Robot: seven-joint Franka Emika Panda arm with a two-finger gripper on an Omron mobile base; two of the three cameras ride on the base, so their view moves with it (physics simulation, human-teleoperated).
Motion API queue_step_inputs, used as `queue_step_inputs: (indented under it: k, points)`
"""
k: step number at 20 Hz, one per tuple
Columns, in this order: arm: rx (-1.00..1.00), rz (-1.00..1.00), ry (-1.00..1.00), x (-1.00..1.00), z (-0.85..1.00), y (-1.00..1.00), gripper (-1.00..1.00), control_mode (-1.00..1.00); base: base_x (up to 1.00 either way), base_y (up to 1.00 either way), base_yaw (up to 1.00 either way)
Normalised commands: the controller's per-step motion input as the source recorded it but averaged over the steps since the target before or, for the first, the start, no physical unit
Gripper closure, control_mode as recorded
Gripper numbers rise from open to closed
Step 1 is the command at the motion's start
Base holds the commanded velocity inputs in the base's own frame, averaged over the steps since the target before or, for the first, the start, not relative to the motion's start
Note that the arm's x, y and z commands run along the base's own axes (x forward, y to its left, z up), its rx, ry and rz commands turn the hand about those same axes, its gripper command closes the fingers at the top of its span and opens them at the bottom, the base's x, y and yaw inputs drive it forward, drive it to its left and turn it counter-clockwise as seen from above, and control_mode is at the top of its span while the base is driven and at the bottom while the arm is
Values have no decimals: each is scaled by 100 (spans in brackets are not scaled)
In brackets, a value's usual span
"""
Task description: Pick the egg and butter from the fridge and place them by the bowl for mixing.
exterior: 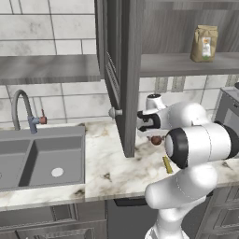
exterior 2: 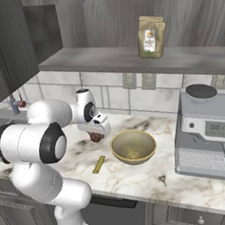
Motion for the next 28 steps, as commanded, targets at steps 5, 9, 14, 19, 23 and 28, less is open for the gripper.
queue_step_inputs:
  k: [5,9,14,19,23,28]
  points:
    - [-5,9,-2,1,-14,-15,100,-100,0,0,0]
    - [-3,8,-5,0,-17,-37,100,-100,0,0,0]
    - [-7,8,-2,0,-18,-20,100,-100,0,0,0]
    - [-10,5,0,0,-23,-2,100,-100,0,0,0]
    - [-10,6,0,0,-24,-3,100,-100,0,0,0]
    - [-3,3,0,0,-6,-3,-100,-100,0,0,0]
